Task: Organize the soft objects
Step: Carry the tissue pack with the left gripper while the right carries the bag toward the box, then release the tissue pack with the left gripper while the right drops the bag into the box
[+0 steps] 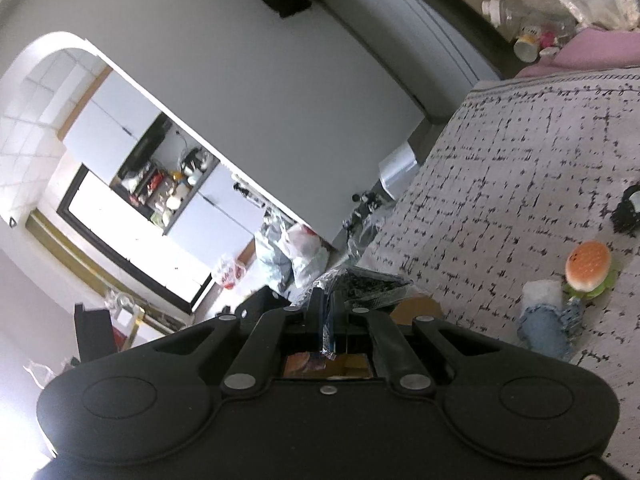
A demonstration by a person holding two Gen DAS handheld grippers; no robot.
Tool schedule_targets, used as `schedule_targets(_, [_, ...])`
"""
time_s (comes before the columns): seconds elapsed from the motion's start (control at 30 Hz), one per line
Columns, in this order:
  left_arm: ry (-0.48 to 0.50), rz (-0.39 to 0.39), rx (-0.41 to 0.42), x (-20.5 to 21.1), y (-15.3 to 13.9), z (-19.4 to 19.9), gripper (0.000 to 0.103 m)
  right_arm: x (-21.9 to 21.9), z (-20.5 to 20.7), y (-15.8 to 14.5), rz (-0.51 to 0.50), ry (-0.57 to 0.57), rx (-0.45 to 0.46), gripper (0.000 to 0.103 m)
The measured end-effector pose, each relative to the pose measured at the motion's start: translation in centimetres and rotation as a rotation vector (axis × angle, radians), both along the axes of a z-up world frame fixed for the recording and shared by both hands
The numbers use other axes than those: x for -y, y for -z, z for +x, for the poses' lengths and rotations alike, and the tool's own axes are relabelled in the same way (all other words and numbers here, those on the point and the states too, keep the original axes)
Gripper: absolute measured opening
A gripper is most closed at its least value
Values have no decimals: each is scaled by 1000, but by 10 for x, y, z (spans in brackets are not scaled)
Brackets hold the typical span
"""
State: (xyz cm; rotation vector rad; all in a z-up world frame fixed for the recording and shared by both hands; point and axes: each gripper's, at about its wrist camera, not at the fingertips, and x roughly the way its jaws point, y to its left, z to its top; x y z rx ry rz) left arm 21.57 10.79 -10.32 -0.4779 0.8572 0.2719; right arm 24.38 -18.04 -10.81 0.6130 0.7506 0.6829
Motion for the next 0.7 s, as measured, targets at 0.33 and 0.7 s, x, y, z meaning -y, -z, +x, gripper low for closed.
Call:
schedule_targets(0.33, [-6, 14, -53, -19, 27, 12, 51, -33, 0, 11, -86, -54, -16, 2])
schedule_targets(0.7, [36, 33, -41, -21, 18, 6, 61, -54, -1, 18, -147, -83, -13, 2])
